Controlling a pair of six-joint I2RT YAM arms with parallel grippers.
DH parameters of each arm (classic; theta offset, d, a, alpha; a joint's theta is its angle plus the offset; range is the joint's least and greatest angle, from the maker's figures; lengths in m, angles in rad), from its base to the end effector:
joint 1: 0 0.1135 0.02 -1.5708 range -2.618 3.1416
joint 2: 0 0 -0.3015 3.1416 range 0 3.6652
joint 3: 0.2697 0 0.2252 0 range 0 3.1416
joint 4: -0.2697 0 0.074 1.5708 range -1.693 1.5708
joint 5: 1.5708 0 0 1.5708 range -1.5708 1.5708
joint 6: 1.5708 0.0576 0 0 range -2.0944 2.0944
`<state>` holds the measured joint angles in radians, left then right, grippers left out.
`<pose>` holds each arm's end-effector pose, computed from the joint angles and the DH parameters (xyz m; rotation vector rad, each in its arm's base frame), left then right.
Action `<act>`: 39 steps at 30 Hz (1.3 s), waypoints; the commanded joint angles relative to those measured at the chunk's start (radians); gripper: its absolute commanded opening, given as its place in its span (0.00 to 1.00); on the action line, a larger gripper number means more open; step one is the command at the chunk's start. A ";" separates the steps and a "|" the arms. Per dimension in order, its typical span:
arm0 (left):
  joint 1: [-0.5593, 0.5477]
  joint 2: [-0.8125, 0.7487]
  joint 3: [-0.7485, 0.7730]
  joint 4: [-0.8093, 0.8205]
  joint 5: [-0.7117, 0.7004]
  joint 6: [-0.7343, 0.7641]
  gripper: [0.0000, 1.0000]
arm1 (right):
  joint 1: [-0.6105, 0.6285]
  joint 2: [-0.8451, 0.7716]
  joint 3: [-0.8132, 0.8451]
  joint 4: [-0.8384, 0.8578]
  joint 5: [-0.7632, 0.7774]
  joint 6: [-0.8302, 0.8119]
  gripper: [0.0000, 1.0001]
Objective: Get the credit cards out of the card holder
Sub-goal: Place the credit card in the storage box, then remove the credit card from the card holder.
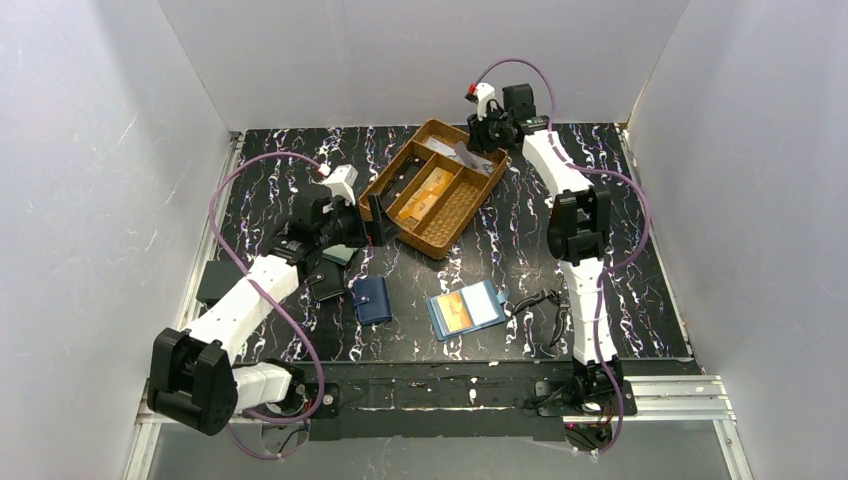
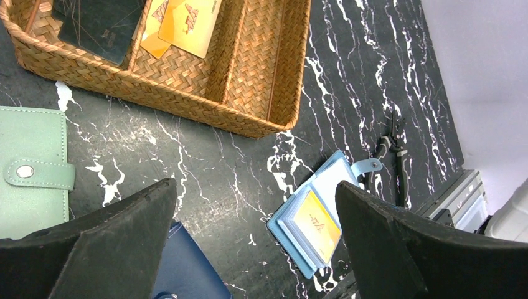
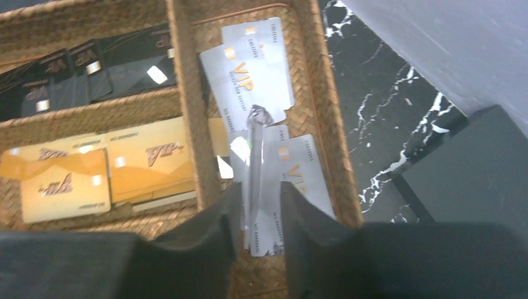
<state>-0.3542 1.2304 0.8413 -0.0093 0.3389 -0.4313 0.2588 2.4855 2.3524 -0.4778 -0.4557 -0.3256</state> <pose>0.2384 -0.1086 0.3211 0.1523 2.0376 -0.8369 0.5590 0.1742 0.2560 -0.8600 1.9662 0.4567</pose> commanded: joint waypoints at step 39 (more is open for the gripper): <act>-0.689 0.021 -0.255 0.189 -0.396 -0.548 0.79 | -0.052 -1.194 -1.586 0.137 -0.595 0.000 0.49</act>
<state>-1.0382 1.2266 0.5564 0.0761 0.0002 -0.9482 0.2031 1.2812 0.8158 -0.5255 -1.0019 -0.5392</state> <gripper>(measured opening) 0.813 0.524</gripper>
